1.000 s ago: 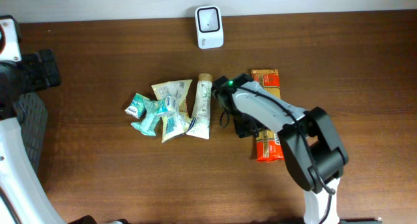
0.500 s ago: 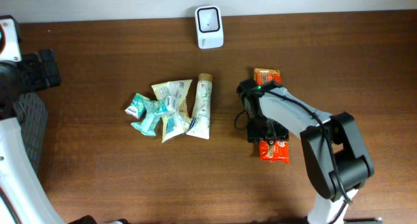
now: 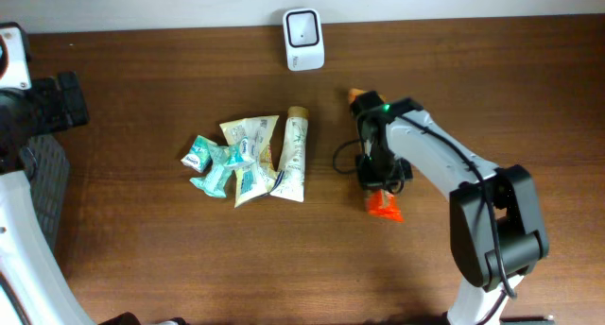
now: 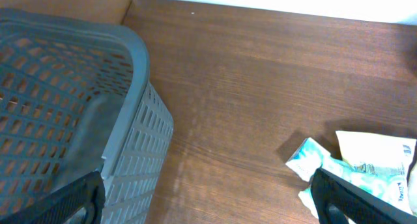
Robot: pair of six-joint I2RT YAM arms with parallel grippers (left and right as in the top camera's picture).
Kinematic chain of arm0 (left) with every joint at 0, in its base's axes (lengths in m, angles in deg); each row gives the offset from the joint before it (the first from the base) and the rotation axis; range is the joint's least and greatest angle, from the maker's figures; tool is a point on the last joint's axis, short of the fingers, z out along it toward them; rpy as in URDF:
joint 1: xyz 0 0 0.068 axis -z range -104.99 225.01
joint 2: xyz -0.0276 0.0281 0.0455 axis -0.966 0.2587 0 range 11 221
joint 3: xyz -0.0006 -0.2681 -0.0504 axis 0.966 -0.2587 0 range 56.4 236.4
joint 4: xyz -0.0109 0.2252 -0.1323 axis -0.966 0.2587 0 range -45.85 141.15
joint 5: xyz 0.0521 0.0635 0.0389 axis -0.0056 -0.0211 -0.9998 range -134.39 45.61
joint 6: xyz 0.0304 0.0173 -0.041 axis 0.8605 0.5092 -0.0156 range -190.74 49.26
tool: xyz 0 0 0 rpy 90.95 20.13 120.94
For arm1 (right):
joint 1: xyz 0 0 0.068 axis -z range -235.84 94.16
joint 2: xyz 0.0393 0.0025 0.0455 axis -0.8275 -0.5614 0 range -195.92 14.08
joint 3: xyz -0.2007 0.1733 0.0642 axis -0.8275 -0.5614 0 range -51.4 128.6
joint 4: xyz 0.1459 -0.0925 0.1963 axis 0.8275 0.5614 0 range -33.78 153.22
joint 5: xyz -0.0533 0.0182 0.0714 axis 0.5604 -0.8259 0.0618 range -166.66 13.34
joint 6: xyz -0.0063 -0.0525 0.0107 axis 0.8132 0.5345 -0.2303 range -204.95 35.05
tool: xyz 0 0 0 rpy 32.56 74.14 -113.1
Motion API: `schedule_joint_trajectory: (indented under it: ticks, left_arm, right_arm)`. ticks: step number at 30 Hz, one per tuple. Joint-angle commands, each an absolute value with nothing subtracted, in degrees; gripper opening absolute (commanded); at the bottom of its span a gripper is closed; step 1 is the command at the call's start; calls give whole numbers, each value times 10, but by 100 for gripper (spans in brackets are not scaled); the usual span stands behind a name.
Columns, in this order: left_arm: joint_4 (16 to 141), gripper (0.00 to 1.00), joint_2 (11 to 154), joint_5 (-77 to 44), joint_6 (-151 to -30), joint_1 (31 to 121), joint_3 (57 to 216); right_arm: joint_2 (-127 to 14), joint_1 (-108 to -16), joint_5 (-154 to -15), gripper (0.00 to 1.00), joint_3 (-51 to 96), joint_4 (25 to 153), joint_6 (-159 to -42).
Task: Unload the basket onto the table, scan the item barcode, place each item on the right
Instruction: 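Regrasp the snack package with the right gripper and lift it, then raise the snack package up to the white barcode scanner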
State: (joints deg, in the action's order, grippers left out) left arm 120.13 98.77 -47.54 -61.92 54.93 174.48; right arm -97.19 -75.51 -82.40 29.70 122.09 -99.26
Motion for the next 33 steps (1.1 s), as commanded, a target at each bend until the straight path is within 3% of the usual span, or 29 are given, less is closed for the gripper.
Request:
schedule_joint_trajectory:
  ticks: [1, 6, 9, 16, 21, 22, 25, 28, 30, 32, 33]
  left_arm:
    - [1201, 99, 989, -469, -612, 545, 1746]
    - [1201, 99, 989, -469, -612, 545, 1746]
    - [1201, 99, 989, -469, -612, 545, 1746]
    - [1201, 99, 989, -469, -612, 545, 1746]
    - [1201, 99, 989, -469, -612, 545, 1746]
    - [1201, 99, 989, -469, -612, 545, 1746]
    - [1201, 99, 989, -469, -612, 545, 1746]
    - [1201, 99, 989, -469, -612, 545, 1746]
    - [1201, 99, 989, -469, -612, 545, 1746]
    - [1201, 99, 989, -469, -612, 545, 1746]
    - [1201, 99, 989, -469, -612, 545, 1746]
  right_arm:
    - [-910, -715, -1086, 4, 350, 1244, -819]
    - [-912, -655, -1059, 4, 309, 1263, -779]
    - [-913, -652, -945, 4, 261, 1209, -811]
    - [-914, -656, -864, 12, 141, 1089, -825]
    - [-914, -664, -841, 61, 129, 1067, -860]
    - [-914, -664, -859, 68, 129, 1057, -864]
    - [-915, -664, -881, 71, 129, 1046, -876]
    - [-928, -664, -907, 68, 127, 1045, -876]
    - [-941, -664, -918, 55, 121, 1039, -883]
    - [-948, -664, -921, 22, 121, 1040, -889]
    - [-948, -664, -922, 14, 121, 1044, -889]
